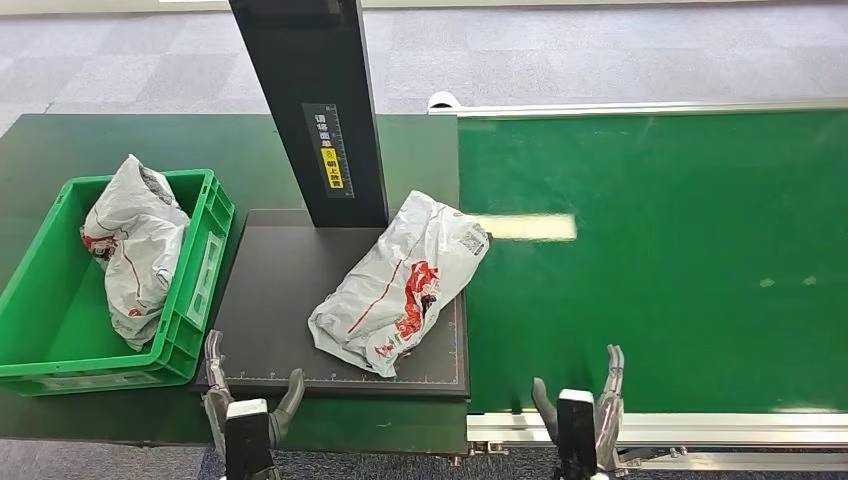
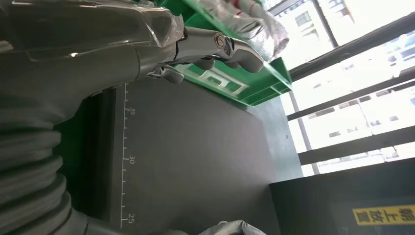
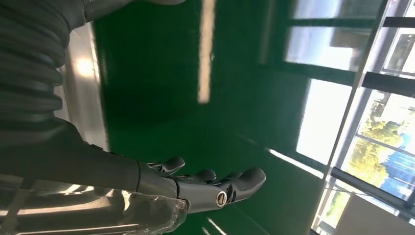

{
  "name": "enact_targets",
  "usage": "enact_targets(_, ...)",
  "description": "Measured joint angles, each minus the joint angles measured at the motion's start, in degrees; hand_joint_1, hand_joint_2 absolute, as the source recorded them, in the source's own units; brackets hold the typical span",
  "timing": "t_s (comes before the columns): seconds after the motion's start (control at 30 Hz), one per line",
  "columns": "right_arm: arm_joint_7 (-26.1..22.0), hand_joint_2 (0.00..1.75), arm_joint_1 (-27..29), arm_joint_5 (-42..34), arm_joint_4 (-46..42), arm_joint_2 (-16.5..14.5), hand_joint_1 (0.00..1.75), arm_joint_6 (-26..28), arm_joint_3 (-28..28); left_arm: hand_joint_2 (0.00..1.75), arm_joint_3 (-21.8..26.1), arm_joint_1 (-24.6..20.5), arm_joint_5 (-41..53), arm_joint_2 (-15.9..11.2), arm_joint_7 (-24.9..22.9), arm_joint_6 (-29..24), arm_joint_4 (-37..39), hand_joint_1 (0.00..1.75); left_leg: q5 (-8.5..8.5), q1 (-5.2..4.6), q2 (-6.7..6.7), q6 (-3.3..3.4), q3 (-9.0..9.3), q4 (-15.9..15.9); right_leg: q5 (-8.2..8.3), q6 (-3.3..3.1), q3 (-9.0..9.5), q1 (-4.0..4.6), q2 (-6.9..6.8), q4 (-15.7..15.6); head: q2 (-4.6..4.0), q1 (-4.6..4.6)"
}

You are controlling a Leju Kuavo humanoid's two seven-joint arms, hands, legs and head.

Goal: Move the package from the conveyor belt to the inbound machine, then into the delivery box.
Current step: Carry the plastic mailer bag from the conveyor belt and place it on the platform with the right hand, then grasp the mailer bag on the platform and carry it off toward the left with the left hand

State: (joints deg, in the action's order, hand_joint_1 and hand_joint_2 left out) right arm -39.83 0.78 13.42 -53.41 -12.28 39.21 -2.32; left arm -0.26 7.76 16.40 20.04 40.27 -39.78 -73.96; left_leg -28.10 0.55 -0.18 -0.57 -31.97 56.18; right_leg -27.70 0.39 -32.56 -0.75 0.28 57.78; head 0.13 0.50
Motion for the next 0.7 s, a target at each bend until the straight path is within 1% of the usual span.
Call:
enact_targets(0.1,-0.02,1.75,2.25,2.13,-1.12,-1.98,0.0,0.4,1.18,1.75,-0.88,1.45,5.09,-0.12,0.0,0.0,-3.94,0.0,0.0,0.0,0.0,0.0,-0.01,-0.01,-0.02,-0.02,-0.01,0.0,0.0,0.0,-0.01,0.0)
enact_targets(0.2,-0.03,1.75,3.04,4.8,-1.59,-3.85,0.0,0.63,2.3,1.75,-3.32,2.02,10.72,-0.9,0.0,0.0,-7.32,0.0,0.0,-0.01,0.0,0.0,0.01,-0.01,-0.03,-0.02,0.02,-0.01,0.0,0.0,-0.01,-0.01)
enact_targets(0.27,-0.03,1.75,3.25,6.18,-1.7,-4.69,0.0,0.66,2.96,1.75,-4.89,2.13,13.79,-1.55,0.0,0.0,-8.79,0.0,0.0,-0.01,-0.01,0.0,0.04,-0.01,-0.03,-0.02,0.05,-0.01,0.0,0.0,-0.01,-0.01)
enact_targets(0.33,-0.03,1.75,3.25,7.31,-1.73,-5.19,0.0,0.67,3.62,1.75,-6.08,1.99,18.96,-2.19,-0.01,0.0,-9.78,0.0,0.0,-0.02,-0.01,0.0,0.06,0.0,-0.03,-0.02,0.07,-0.02,0.0,0.0,-0.01,-0.02)
enact_targets(0.47,-0.04,1.75,2.75,7.67,-1.69,-5.64,0.0,0.68,6.62,1.75,-7.94,-0.12,29.94,-3.5,-0.04,0.0,-7.72,0.0,0.01,-0.02,-0.01,-0.01,0.1,0.0,-0.02,-0.02,0.1,-0.02,0.0,0.0,-0.01,-0.04)
enact_targets(0.6,-0.04,1.75,2.08,6.87,-1.58,-5.71,0.0,0.68,9.35,1.75,-8.58,-2.59,34.59,-4.07,-0.57,0.0,-4.55,0.0,0.01,-0.01,-0.02,-0.01,0.13,0.0,-0.02,-0.02,0.1,-0.02,0.0,0.0,-0.01,-0.03)
enact_targets(0.7,-0.04,1.75,1.36,5.81,-1.29,-5.8,0.0,0.69,10.9,1.75,-9.22,-5.76,37.24,-4.21,-1.92,0.0,-1.67,0.0,0.02,-0.01,-0.03,-0.01,0.13,0.0,-0.02,-0.02,0.11,-0.01,-0.01,0.0,-0.01,-0.04)
